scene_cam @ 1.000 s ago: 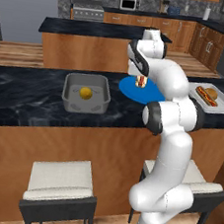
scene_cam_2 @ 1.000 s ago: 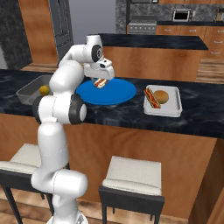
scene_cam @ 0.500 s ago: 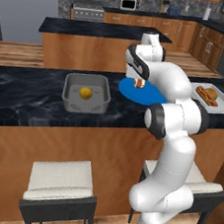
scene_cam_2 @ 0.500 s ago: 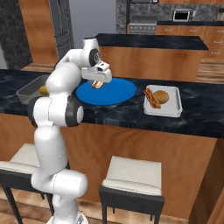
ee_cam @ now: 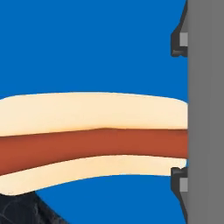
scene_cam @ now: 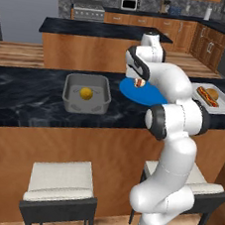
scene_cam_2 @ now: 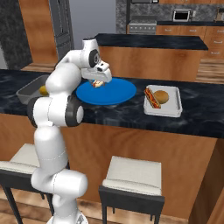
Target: Place one cooked food and one vegetable from the large plate to each tupperware container.
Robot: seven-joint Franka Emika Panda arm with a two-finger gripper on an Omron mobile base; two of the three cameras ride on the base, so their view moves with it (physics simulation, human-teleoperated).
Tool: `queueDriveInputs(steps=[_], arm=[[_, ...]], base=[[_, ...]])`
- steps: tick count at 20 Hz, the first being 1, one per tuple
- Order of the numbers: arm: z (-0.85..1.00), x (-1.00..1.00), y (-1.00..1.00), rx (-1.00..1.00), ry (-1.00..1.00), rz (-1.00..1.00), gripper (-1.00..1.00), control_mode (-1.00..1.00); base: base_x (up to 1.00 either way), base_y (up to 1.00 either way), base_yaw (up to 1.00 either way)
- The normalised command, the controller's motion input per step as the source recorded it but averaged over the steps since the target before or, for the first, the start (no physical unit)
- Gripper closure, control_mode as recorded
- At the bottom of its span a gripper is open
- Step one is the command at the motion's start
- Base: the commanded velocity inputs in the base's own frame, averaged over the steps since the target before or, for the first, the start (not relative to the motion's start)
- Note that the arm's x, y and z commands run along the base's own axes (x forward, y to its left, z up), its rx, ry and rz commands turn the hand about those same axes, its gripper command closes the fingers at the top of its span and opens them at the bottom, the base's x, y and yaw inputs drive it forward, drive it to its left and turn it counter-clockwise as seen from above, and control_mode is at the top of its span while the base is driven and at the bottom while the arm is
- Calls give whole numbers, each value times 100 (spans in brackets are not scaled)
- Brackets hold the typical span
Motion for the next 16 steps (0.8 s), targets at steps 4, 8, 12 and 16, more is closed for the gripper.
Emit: queueDriveInputs(steps=[4, 8, 12, 16], arm=[[12, 4, 9, -1, 0, 0, -100, -100], [27, 6, 12, -1, 0, 0, -100, -100], [7, 22, 4, 0, 3, 0, -100, -100], [0, 16, -17, 0, 0, 0, -100, -100]], base=[[0, 0, 0], [0, 0, 0], [0, 0, 0], [0, 0, 0]])
